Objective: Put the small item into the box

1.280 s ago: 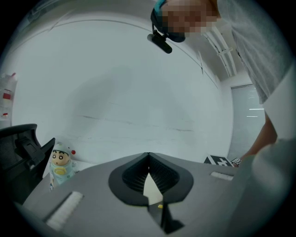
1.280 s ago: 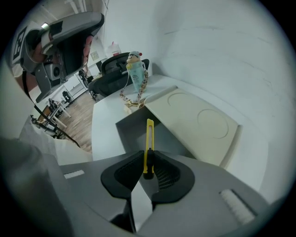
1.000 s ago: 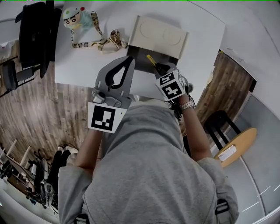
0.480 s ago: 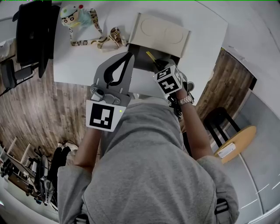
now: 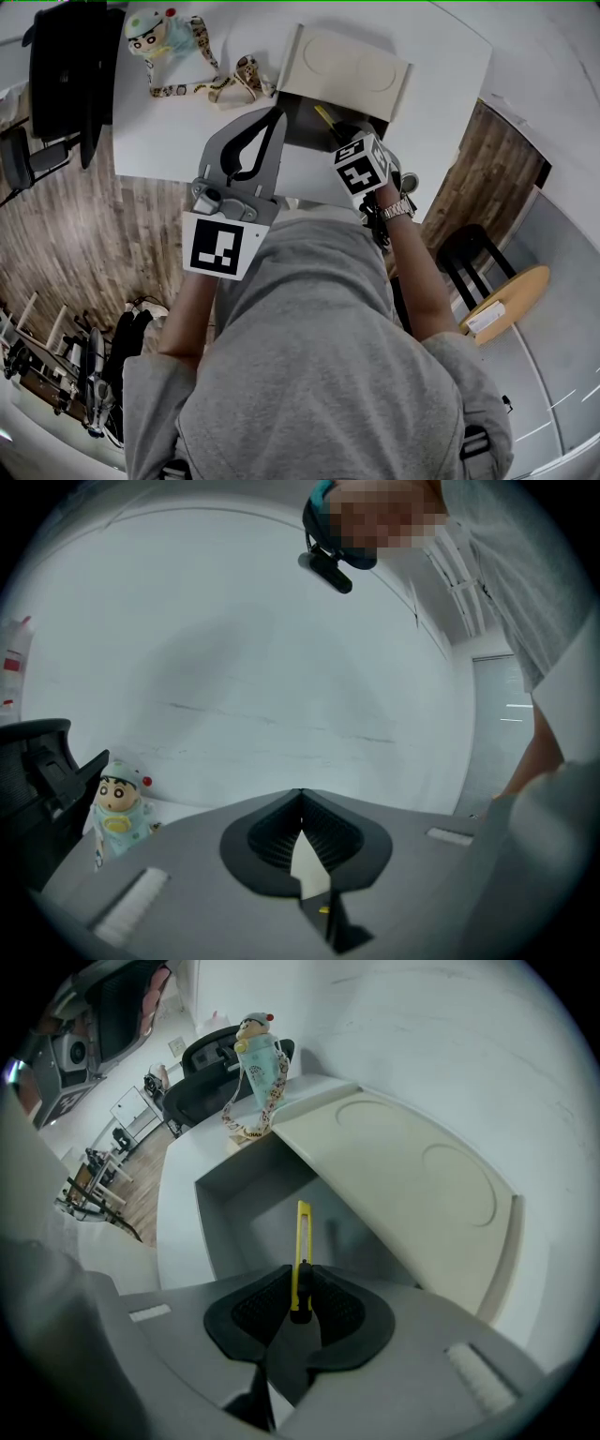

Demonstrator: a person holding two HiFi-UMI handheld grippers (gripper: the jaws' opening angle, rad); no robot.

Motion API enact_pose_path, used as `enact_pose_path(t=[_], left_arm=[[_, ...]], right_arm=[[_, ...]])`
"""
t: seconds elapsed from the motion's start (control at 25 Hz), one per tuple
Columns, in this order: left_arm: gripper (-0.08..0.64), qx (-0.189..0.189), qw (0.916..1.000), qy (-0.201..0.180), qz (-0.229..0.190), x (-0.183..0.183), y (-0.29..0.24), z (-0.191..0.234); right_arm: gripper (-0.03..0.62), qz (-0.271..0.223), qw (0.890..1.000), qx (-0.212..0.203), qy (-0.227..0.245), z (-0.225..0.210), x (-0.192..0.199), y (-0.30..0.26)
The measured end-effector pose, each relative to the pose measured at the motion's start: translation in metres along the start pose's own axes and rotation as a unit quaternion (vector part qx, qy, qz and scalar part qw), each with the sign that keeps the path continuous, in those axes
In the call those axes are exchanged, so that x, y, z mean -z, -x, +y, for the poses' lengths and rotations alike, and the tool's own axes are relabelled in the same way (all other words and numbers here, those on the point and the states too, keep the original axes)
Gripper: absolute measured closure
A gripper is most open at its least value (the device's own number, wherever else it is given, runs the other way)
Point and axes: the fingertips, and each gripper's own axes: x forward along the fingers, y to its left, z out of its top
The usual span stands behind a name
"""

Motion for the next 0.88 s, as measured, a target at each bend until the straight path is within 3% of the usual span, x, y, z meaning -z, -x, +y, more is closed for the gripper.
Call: enact_pose_path(t=[0.88], left_arm=[[0.557, -0.004, 1.0000, 0.008, 0.005, 0.005, 0.000, 0.015]], right_arm=[[0.509, 0.014, 1.000, 0.012, -0.011, -0.004, -0.003, -0.018]])
